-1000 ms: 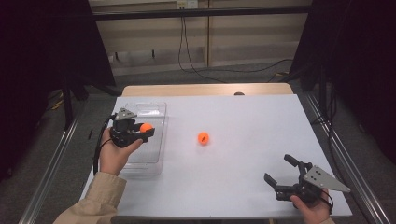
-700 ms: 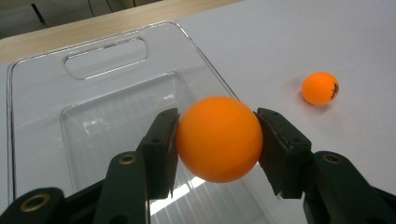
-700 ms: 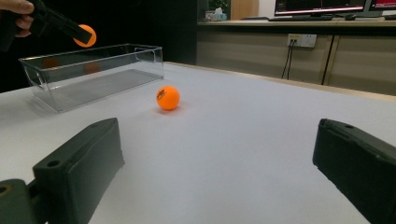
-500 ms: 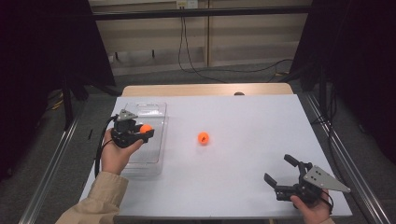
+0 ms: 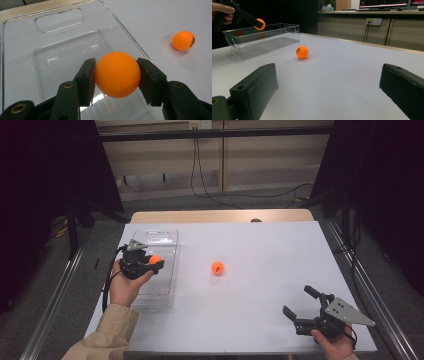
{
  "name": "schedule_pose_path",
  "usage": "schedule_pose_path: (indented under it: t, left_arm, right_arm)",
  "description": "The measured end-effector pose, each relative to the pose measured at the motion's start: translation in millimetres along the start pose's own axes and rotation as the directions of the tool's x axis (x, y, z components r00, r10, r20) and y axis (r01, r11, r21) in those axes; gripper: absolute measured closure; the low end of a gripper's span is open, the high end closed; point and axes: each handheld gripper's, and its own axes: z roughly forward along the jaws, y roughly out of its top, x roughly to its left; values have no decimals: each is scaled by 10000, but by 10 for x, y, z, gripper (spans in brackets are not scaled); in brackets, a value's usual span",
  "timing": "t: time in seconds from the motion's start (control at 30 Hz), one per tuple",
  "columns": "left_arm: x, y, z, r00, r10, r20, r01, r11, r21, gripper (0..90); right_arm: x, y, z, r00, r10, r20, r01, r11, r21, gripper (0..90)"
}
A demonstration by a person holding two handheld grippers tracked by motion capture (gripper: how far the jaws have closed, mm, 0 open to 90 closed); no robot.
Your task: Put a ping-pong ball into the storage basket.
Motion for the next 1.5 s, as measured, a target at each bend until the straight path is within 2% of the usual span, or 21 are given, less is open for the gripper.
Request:
schedule_pose_path:
  t: [0.43, 0.73, 0.77, 0.93, 1.5]
  left_arm:
    - [11, -31, 39, 10000, 10, -12, -10, 9999, 170, 508]
    - [19, -57, 59, 9999, -146, -25, 146, 9996, 259, 509]
    - [27, -57, 60, 10000, -50, -57, 51, 9996, 280, 508]
    - [27, -58, 62, 10000, -68, -55, 70, 9995, 322, 508]
    - [66, -90, 88, 9996, -260, -97, 265, 9986, 466, 507]
  right_arm:
    - [-3, 3, -2, 10000, -11, 2, 11, 10000, -7, 10]
    - [-4, 3, -2, 10000, -22, 6, 22, 10000, -2, 10]
    - [-5, 2, -1, 10000, -46, 0, 46, 10000, 9, 10]
    - [-7, 4, -3, 10000, -38, 16, 38, 10000, -8, 10]
    - [-8, 7, -8, 10000, -61, 15, 61, 10000, -10, 10]
